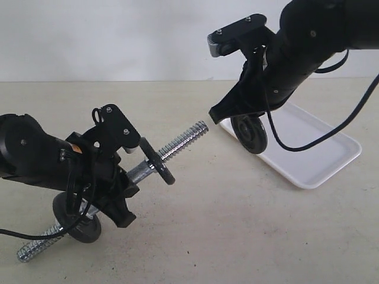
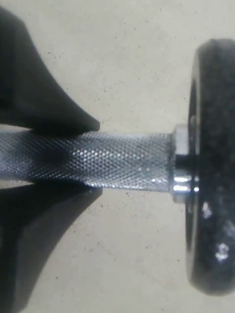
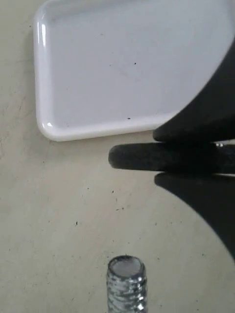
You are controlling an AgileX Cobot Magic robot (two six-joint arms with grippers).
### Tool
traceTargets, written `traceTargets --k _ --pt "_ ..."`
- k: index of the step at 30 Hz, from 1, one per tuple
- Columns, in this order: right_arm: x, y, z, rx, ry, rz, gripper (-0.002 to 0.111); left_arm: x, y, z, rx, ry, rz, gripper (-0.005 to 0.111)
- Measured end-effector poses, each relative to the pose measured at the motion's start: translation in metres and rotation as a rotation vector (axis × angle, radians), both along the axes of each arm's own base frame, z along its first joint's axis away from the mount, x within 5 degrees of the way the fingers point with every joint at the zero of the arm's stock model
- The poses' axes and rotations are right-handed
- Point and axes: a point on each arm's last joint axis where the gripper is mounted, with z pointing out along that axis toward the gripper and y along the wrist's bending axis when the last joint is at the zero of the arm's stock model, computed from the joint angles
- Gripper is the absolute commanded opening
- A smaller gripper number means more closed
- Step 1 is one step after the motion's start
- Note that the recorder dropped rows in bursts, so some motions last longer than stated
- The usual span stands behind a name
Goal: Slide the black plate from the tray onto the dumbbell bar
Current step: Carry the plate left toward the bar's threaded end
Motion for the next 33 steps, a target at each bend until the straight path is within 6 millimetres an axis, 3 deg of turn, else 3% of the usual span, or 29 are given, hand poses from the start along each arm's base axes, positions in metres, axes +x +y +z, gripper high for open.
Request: traceTargets --k 9,17,33 --pt "-0.001 0.005 0.008 0.009 -0.002 -0.031 0.0 0.0 0.0 0.0 -0.007 0.002 0.011 0.004" --pt "-0.008 0.03 0.026 0.019 -0.057 0.016 0.0 0.0 0.0 0.0 -0.01 0.003 0.016 0.004" --pt "-0.01 0.028 0.025 0.005 -0.034 -0.017 0.0 0.0 0.0 0.0 -0.011 0.005 0.019 0.004"
